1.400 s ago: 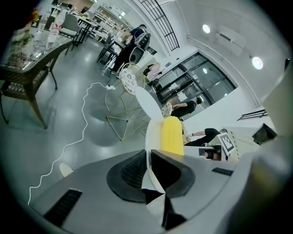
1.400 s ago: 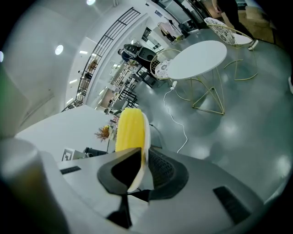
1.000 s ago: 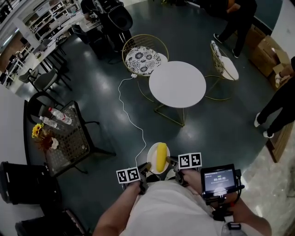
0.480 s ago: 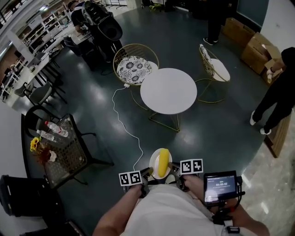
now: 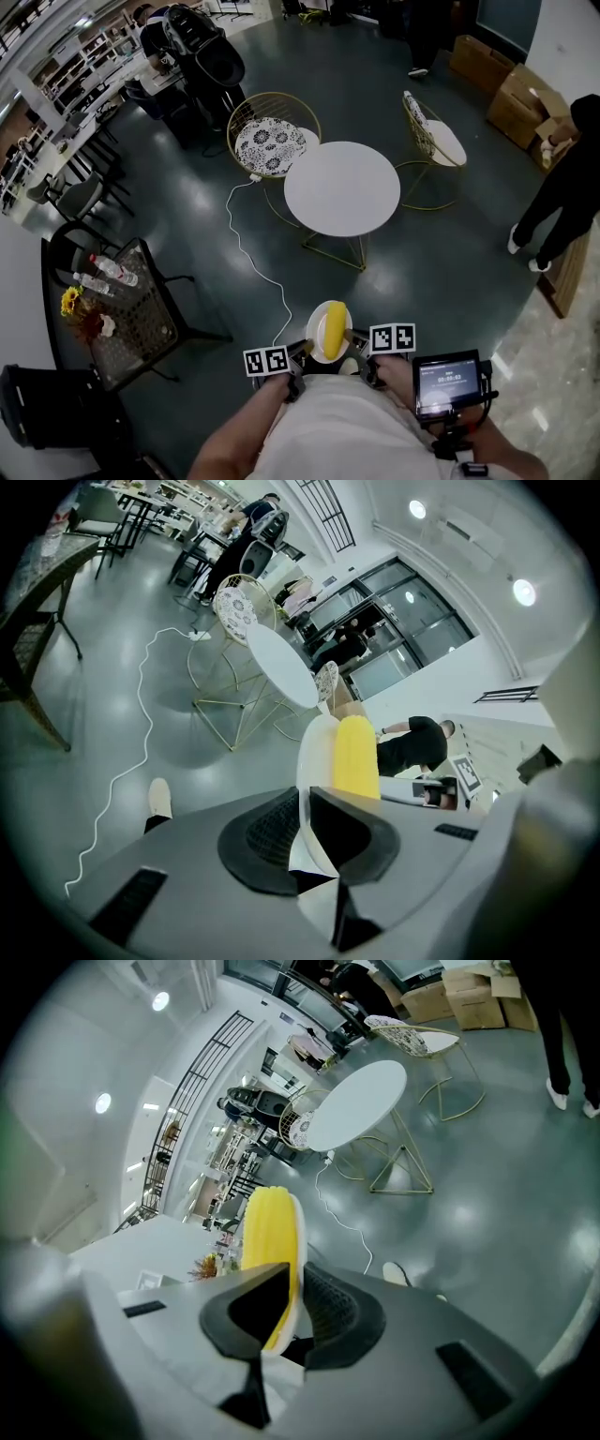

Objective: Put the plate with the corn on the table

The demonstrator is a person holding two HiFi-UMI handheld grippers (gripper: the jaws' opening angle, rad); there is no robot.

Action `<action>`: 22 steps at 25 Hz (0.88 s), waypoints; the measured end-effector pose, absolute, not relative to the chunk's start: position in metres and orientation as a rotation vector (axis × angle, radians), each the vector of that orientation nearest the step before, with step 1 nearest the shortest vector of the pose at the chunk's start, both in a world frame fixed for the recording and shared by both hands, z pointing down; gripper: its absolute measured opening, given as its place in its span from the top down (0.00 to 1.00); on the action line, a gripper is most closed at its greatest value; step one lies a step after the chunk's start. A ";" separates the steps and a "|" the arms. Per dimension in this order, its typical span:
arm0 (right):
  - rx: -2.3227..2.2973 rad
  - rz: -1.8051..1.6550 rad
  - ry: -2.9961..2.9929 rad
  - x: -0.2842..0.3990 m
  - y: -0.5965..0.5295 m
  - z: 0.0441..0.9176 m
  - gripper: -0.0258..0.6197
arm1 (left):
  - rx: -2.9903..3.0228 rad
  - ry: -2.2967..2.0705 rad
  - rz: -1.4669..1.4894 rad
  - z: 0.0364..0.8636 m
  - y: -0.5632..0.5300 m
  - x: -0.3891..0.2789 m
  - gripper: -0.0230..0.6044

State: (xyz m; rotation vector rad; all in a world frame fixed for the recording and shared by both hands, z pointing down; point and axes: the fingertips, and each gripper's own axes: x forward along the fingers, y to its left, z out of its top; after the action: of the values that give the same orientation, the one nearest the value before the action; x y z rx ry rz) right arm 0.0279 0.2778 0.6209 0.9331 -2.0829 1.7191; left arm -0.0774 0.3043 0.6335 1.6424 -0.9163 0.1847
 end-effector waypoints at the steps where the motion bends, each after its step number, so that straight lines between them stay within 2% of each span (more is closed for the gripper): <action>1: 0.935 1.721 -2.079 0.027 0.276 0.623 0.87 | 1.643 -0.914 0.190 0.635 0.302 -0.079 0.90; 22: 1.000 1.792 -2.067 -0.004 0.148 0.625 0.87 | 1.688 -0.863 0.254 0.635 0.165 -0.112 0.90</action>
State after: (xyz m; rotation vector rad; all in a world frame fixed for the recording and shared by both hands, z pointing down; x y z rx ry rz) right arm -0.0045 0.1475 0.6248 0.9997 -2.0667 1.7924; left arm -0.1115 0.1654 0.6354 1.6883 -0.8629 0.2540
